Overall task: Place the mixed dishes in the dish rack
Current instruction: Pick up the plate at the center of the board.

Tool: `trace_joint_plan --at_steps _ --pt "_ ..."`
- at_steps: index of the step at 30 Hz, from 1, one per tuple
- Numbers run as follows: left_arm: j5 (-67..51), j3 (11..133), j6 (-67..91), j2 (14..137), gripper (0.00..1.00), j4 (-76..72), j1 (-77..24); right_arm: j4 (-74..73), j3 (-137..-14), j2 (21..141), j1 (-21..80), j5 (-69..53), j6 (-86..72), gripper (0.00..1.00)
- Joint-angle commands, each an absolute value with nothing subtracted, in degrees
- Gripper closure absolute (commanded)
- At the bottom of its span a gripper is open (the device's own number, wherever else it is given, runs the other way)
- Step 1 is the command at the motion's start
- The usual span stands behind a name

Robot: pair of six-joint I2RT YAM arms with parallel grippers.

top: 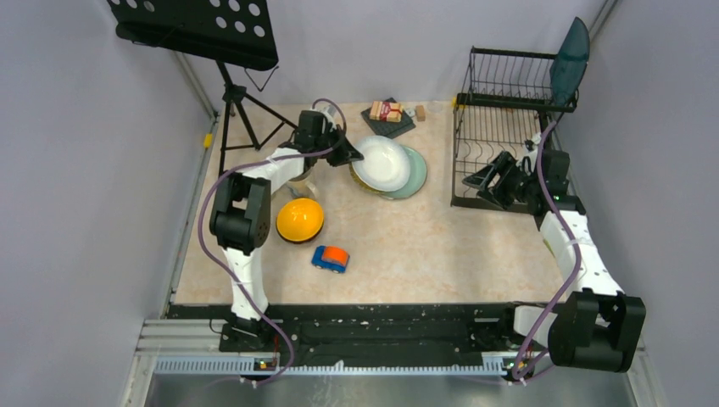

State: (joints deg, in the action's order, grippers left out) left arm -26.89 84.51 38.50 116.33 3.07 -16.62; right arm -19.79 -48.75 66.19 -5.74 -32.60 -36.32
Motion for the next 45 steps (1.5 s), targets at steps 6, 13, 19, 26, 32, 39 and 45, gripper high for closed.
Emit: trace_joint_plan --at_steps 6,13,19,26,32,39,45 --pt "-31.38 85.06 40.94 112.85 1.0 -2.48 -15.97 -18.74 -49.04 66.1 -5.36 -32.7 -37.26 0.36" --pt "-33.28 80.93 42.61 110.67 1.0 -9.11 -15.99 -18.63 -49.06 66.26 -5.36 -32.93 -37.38 0.36" --pt "-35.7 80.18 44.77 109.13 1.0 -13.4 -16.0 -16.4 -48.42 66.14 -5.35 -34.74 -38.71 0.34" --pt "-37.2 79.48 46.86 107.92 1.0 -15.72 -16.0 -12.26 -46.68 65.1 -5.27 -37.52 -40.61 0.22" --pt "-36.96 78.43 48.25 106.75 1.0 -17.42 -16.0 -9.18 -45.55 64.24 -5.27 -38.98 -42.43 0.04" --pt "-36.25 77.86 47.7 104.89 1.0 -16.81 -16.0 -9.55 -45.49 64.35 -5.27 -35.3 -43.74 0.03" --pt "-36.09 76.65 48.87 103.97 1.0 -18.19 -16.08 -20.34 -52.1 66.52 -5.27 -26.11 -40.61 0.02"
